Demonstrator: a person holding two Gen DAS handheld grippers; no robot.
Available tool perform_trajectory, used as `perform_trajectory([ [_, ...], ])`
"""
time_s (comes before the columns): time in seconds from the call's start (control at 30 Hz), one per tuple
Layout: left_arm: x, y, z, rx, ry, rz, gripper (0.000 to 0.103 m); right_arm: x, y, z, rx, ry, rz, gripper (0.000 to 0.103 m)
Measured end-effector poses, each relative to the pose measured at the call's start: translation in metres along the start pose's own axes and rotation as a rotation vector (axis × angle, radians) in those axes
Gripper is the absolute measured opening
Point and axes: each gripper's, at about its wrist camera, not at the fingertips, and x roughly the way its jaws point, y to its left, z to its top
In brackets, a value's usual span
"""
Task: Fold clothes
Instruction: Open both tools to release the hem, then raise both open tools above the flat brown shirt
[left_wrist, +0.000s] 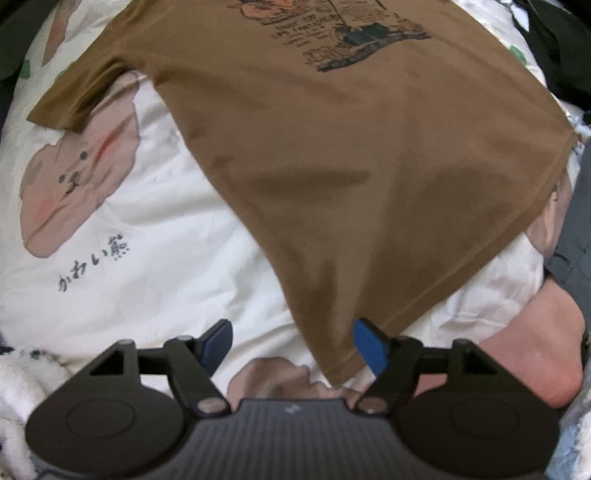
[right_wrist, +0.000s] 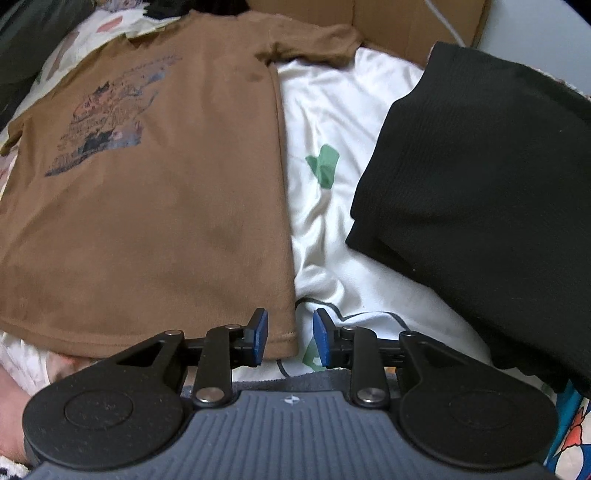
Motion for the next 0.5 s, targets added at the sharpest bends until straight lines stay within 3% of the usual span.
perform_trajectory([
  [0.27,-0.011,0.011,0.031,-0.047,-0.055,0.023,0.084,-0.016,0.003,-0.004,-0.02,-0.08,-0.003,0.049],
  [0.5,-0.016,0.001,0.045,-0.059,-0.122,0.007,0.086,-0.036,-0.005,-0.017,0.035,-0.196,0.032,0.072],
])
